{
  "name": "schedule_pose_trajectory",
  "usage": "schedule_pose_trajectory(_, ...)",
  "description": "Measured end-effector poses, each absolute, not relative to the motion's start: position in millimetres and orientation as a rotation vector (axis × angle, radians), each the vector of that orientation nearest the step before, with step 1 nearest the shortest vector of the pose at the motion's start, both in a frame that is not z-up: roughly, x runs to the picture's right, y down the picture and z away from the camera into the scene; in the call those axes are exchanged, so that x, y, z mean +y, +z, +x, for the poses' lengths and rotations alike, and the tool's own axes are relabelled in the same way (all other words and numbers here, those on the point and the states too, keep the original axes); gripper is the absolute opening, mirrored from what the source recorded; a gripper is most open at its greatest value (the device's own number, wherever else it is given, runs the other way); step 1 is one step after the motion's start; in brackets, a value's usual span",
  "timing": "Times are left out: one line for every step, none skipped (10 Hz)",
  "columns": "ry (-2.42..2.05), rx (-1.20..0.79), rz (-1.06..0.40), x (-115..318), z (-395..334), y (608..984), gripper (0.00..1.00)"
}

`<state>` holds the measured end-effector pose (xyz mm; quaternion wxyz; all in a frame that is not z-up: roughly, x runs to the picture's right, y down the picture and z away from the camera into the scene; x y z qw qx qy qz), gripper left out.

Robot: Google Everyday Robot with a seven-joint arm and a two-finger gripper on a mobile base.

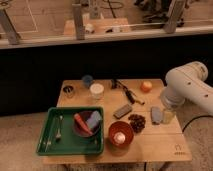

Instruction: Place pepper in tray

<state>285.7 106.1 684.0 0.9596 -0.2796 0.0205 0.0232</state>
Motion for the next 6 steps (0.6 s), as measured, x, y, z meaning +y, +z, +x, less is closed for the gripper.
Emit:
schedule_pose_trajectory(0.047,0.041,-0.567,106,286,684,0.80)
schedule_pose_trajectory(0.043,0.042,-0.564,106,285,683,0.80)
schedule_pose_trajectory(0.020,0.042,-0.553,106,282,681,0.80)
schedule_pose_trajectory(-0.033,0.038,-0.534,108,271,676,0.80)
schedule_pose_trajectory(-0.102,0.041,-0.511,111,255,669,0.80)
schedule_pose_trajectory(-0.147,0.041,-0.498,113,240,666,0.80)
